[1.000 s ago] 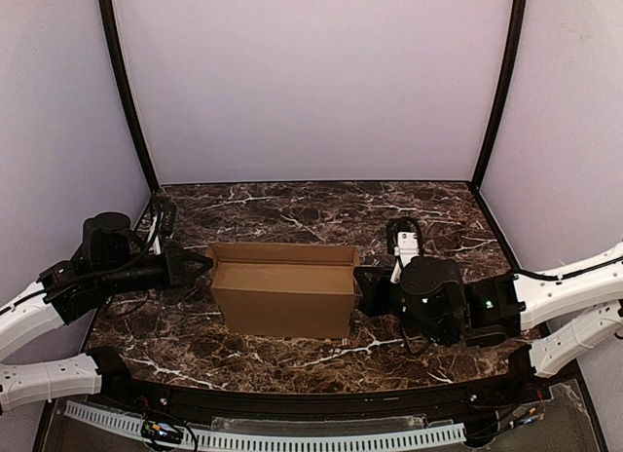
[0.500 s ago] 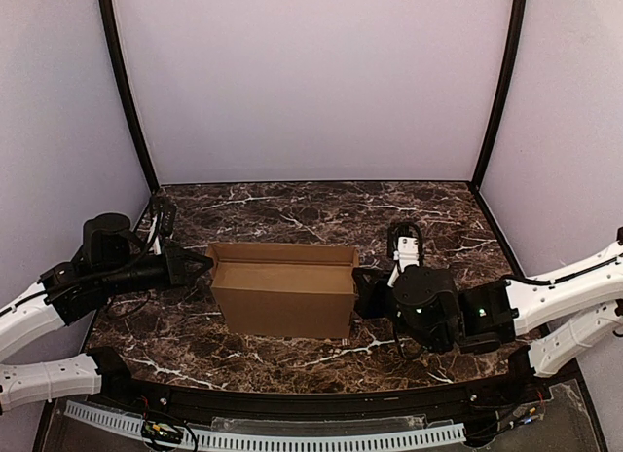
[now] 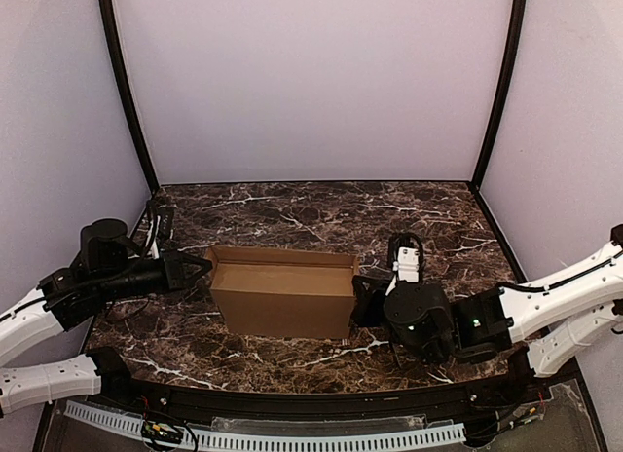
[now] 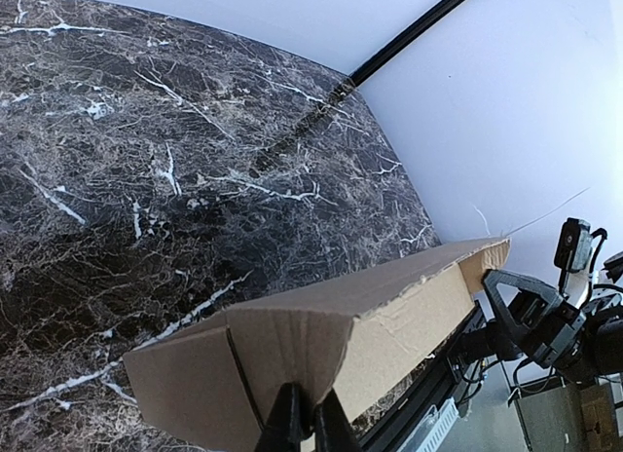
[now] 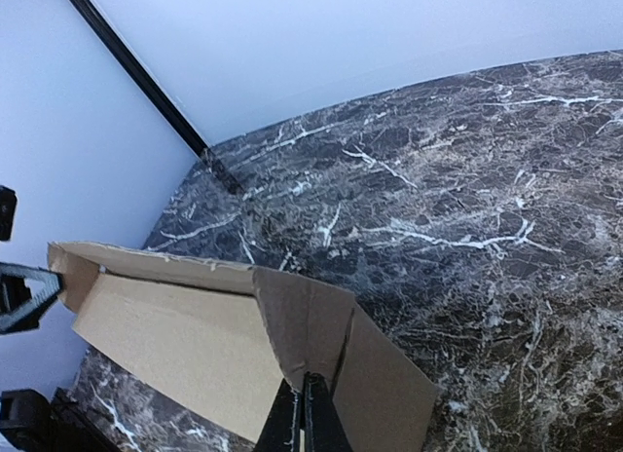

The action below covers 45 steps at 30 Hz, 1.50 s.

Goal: Fold the paper box

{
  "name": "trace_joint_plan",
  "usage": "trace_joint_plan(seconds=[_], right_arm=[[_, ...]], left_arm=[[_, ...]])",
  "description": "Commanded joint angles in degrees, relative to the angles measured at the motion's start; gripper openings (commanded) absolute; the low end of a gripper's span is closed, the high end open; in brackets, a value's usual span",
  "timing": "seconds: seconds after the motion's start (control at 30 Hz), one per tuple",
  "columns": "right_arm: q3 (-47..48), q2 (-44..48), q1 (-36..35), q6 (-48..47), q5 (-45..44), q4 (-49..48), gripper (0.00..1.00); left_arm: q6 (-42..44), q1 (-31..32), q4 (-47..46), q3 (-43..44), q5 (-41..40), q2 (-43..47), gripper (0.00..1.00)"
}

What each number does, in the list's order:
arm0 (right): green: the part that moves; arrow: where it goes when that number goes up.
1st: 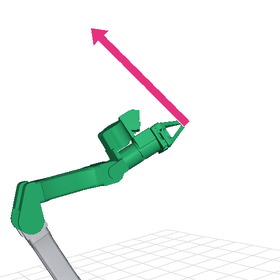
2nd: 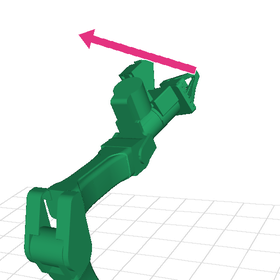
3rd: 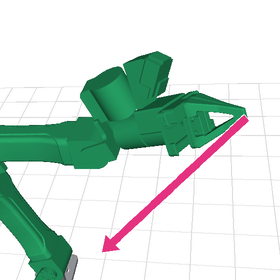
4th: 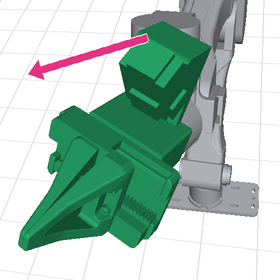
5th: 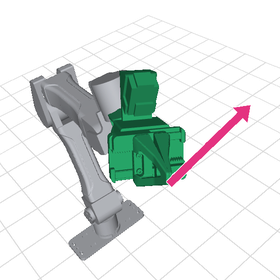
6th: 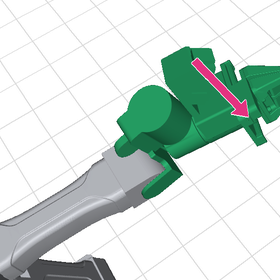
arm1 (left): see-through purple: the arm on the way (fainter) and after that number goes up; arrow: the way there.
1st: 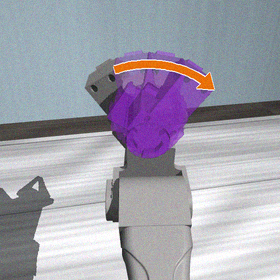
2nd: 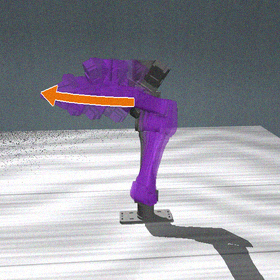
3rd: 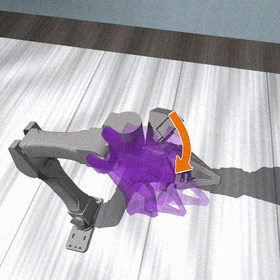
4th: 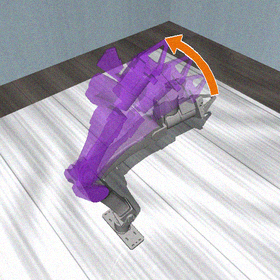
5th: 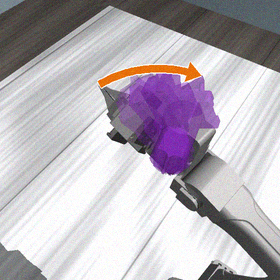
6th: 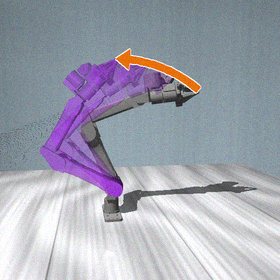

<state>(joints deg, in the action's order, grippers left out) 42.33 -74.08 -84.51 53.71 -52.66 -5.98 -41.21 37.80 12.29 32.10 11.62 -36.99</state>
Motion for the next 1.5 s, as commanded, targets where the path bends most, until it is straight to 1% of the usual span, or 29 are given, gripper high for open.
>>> trace_joint_plan(seconds=[0.0, 0.17, 0.27, 0.43, 0.5, 0.57, 0.67, 0.73, 0.83, 0.9, 1.07, 1.3, 1.33, 1.4, 1.47], right_arm=[[-4.1, -4.7, -1.7, 3.0, 4.0, 14.5, 0.0], [-4.1, -6.1, -2.0, 4.5, 3.8, 17.2, 0.0], [-4.6, -5.4, -2.0, 4.9, 4.0, 17.2, 0.0], [-3.7, -4.0, -2.1, 1.7, 3.5, 16.5, 0.0], [-3.1, -3.6, -2.0, 0.3, 3.7, 16.0, 0.02], [-3.2, -2.9, -2.0, -1.5, 4.2, 14.3, 0.04], [-3.6, -1.7, -1.9, -4.7, 5.0, 10.8, 0.12], [-3.5, -1.1, -2.0, -7.1, 5.4, 8.5, 0.2], [-3.1, 0.2, -1.9, -11.7, 5.8, 5.0, 0.37], [-2.9, 1.6, -1.8, -14.9, 5.9, 3.4, 0.43], [-4.1, 6.3, -1.5, -21.1, 8.4, -1.6, 0.53], [-5.3, 13.5, -1.0, -34.3, 16.1, -12.5, 0.6], [-4.8, 14.2, -0.6, -35.9, 17.2, -13.2, 0.61], [-2.2, 14.0, 0.7, -37.4, 18.2, -11.6, 0.61], [1.1, 12.5, 2.5, -38.7, 20.5, -9.1, 0.57]], left_arm=[[-1.0, 0.1, 2.0, -1.9, -1.4, -0.3, 0.04], [-0.9, 0.1, 1.3, -2.6, -1.2, -0.8, 0.03], [-1.0, 0.1, 0.8, -3.8, -0.5, -0.7, 0.04], [-1.7, 0.1, 1.0, -7.1, 0.7, 0.3, 0.03], [-2.1, 0.1, 1.4, -8.3, 0.7, 0.9, 0.03], [-2.4, 0.1, 1.7, -9.1, 0.6, 1.4, 0.03], [-2.5, 0.2, 2.2, -9.5, 0.7, 1.6, 0.03], [-2.4, 0.2, 2.5, -9.6, 0.7, 1.5, 0.03], [-2.3, 0.2, 2.7, -9.5, 0.4, 1.4, 0.03], [-2.3, 0.2, 2.9, -9.2, 0.2, 1.4, 0.03], [-2.0, 0.3, 3.0, -8.4, -0.5, 1.0, 0.03], [-1.7, 0.5, 2.9, -7.4, -1.0, -0.4, 0.03], [-1.6, 0.6, 2.9, -7.3, -1.0, -0.6, 0.03], [-1.4, 0.5, 2.9, -7.1, -1.1, -0.7, 0.03], [-1.4, 0.6, 3.0, -7.1, -1.3, -0.8, 0.03]])
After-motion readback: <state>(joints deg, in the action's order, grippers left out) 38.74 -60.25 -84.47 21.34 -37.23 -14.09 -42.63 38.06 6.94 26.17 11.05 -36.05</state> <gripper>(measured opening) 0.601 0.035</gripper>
